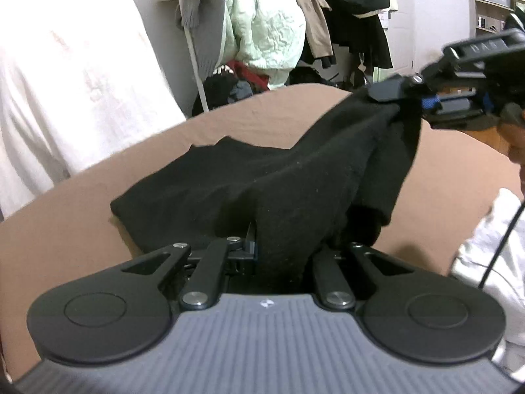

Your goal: Fold clothes

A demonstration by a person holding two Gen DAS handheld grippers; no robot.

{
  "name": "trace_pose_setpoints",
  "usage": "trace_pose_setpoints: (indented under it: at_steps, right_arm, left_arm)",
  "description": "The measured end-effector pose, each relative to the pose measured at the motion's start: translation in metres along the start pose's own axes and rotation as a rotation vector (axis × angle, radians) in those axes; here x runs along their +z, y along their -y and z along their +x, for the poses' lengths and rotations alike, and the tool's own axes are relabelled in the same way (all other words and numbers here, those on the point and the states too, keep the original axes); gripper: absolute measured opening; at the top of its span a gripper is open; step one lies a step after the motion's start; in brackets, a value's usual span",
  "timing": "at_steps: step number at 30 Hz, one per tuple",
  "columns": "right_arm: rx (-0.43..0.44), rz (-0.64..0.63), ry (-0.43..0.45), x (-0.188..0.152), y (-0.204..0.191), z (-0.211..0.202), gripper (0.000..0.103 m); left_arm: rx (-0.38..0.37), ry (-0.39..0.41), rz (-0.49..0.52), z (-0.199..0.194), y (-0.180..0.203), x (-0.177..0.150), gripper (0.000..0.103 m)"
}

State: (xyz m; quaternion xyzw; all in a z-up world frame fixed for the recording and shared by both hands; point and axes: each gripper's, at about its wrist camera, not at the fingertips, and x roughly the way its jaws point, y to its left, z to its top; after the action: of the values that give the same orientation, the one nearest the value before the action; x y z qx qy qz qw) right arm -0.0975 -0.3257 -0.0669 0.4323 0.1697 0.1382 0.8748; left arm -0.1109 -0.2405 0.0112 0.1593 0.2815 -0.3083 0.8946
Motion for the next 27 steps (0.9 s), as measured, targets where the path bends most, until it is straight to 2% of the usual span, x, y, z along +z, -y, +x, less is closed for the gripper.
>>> trace_pose_setpoints:
  at_steps: [3, 8, 12, 15, 22, 27]
  right_arm:
    - [0.007, 0.044, -0.016, -0.010, -0.001, -0.018, 0.014]
    - [0.015, 0.009, -0.014, -0.020, -0.010, -0.043, 0.014]
    - [-0.076, -0.014, -0.026, -0.022, -0.010, -0.032, 0.014]
    - [-0.130, -0.009, -0.054, -0.024, -0.006, -0.016, 0.014]
    - [-0.131, -0.019, -0.052, -0.023, -0.002, -0.012, 0.014]
    - [-0.108, 0.009, -0.028, -0.007, -0.008, -0.002, 0.014]
  left_arm:
    - [-0.016, 0.010, 0.005, -0.015, 0.006, -0.003, 0.008]
    - [-0.060, 0.006, -0.029, -0.026, 0.010, -0.007, 0.008]
    - [-0.054, -0.103, -0.095, 0.001, 0.007, -0.017, 0.009]
    - [-0.052, -0.136, -0.109, 0.012, 0.002, -0.026, 0.009]
    - [-0.052, -0.107, -0.135, 0.017, -0.012, -0.028, 0.009]
    - [-0.023, -0.034, -0.135, 0.017, -0.025, -0.023, 0.011]
